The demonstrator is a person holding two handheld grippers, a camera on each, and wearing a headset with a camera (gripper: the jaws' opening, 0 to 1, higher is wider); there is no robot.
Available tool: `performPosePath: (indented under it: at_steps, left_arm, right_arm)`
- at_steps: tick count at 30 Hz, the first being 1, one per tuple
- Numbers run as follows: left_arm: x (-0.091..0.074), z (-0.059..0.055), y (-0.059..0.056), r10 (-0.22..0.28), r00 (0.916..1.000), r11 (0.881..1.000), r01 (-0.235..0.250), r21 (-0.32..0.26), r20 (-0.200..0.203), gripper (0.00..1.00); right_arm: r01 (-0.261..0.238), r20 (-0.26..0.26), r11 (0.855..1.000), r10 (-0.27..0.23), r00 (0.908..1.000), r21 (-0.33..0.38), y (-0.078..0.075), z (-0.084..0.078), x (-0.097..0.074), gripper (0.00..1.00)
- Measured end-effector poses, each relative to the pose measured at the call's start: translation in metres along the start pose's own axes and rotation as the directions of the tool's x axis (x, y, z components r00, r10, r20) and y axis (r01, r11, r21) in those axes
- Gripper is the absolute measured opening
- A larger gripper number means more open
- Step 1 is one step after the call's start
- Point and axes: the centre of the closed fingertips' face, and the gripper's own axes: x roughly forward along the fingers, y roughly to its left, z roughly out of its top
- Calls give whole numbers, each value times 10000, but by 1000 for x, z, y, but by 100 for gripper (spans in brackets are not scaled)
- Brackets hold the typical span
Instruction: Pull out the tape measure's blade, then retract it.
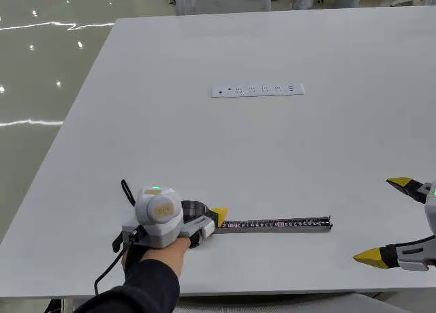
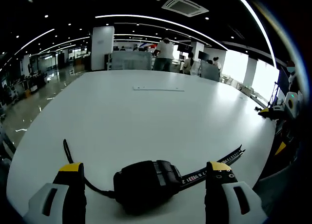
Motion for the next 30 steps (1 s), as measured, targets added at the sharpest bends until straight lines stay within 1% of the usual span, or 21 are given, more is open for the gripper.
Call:
performPosePath:
  at_steps: [2,3,5,7,9,10,12,13,15,17,19,20,21,25,27,28,30]
  left_arm:
    - [4,-5,6,166,9997,9998,-165,95,-160,99]
    - [6,-10,8,212,9992,9998,-211,46,-332,99]
    - [8,-12,9,216,9990,9997,-212,92,-395,99]
    - [8,-12,6,46,9993,9995,-57,-303,-366,99]
    - [10,-14,6,4,9993,9988,-22,-482,-370,100]
    - [11,-15,6,-4,9990,9988,-17,-481,-439,99]
    - [11,-16,6,5,9992,9993,-19,-361,-412,98]
    - [12,-16,5,-19,9992,9991,1,-426,-402,98]
    - [12,-14,5,-30,9994,9994,18,-357,-332,98]
    - [12,-14,5,-46,9994,9993,34,-359,-334,96]
    - [12,-15,3,-73,9992,9995,61,-300,-392,95]
    - [12,-17,3,-94,9990,9996,82,-277,-447,95]
    - [12,-18,3,-107,9988,9995,94,-287,-483,95]
    - [12,-19,3,-134,9985,9988,109,-477,-526,94]
    - [12,-19,3,-124,9985,9987,97,-502,-538,94]
    - [13,-19,2,-136,9985,9992,116,-385,-539,94]
    - [12,-20,2,-134,9984,9993,114,-359,-549,94]
  right_arm:
    - [-139,-58,9998,138,9999,-165,1,2,4,99]
    - [-242,-21,9994,242,9997,-239,1,6,7,99]
    - [-333,37,9984,335,9994,-456,0,13,10,99]
    - [-447,78,9971,453,9989,-609,-2,21,15,99]
    - [-594,-44,9957,593,9982,-709,-4,23,20,99]
    - [-702,-109,9938,695,9975,-856,-5,25,23,99]
    - [-922,-206,9904,905,9957,-1027,-6,28,28,96]
    - [-1108,-271,9867,1083,9937,-1188,-5,29,31,95]
    - [-1393,-414,9796,1347,9900,-1445,-3,29,38,93]
    - [-1568,-544,9757,1501,9872,-1533,-4,27,43,90]
    - [-1877,-699,9656,1778,9816,-1797,-3,24,48,84]
    - [-2062,-946,9562,1901,9772,-2077,-3,20,51,81]
    - [-2181,-1069,9507,1987,9742,-2203,-2,17,52,77]
    - [-2806,-1500,9304,2505,9564,-2357,6,9,58,68]
    - [-3021,-1637,9244,2689,9491,-2328,8,6,62,65]
    - [-3096,-1768,9233,2735,9455,-2273,7,3,64,63]
    - [-3104,-1785,9233,2740,9450,-2263,7,3,65,59]
